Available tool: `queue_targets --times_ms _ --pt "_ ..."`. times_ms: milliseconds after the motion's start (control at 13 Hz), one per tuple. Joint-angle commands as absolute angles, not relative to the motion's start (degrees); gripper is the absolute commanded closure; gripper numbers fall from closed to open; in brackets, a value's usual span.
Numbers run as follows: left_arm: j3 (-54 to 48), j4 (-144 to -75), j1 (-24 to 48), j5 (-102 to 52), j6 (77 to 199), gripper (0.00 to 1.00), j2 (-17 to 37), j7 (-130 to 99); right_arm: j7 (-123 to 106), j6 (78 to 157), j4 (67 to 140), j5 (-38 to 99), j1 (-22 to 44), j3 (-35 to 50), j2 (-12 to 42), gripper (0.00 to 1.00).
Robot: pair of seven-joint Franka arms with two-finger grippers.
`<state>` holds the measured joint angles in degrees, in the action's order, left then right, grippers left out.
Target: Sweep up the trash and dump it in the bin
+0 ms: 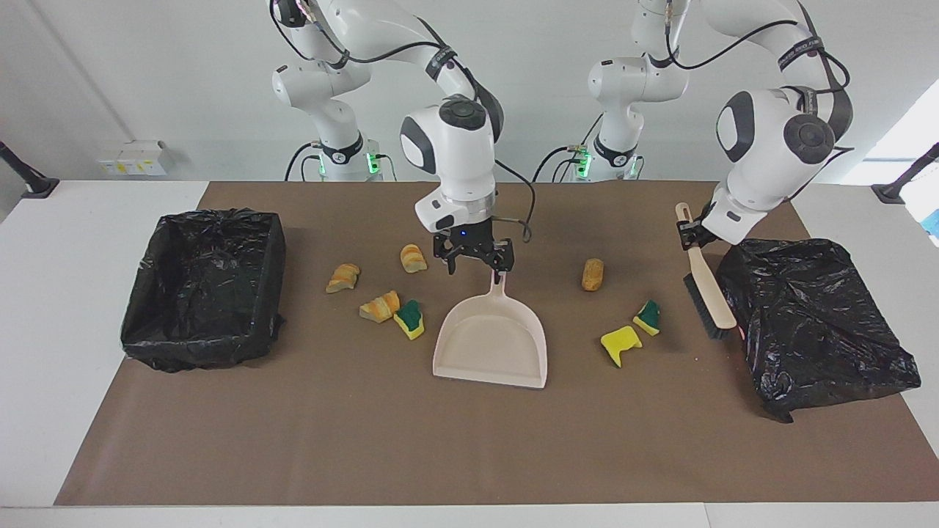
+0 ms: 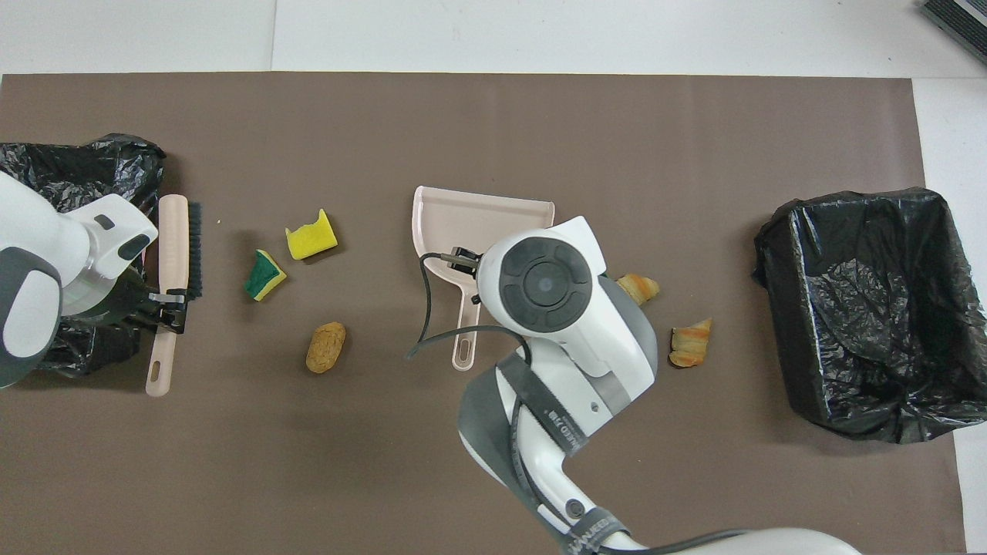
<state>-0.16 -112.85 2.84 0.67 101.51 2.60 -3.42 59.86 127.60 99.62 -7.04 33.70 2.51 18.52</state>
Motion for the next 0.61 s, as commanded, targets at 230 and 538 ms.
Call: queue_targets --times_ms 230,538 --pt "-0.6 -111.4 2.1 1.7 99.8 1.0 3.4 -1.6 65.0 130.5 100.5 -12.0 38.5 2.3 23.0 0.0" --pt "-0.7 -111.7 1.8 1.6 99.7 1.0 3.2 -1.6 63.8 130.4 102.2 -12.8 39.6 2.3 22.2 0.35"
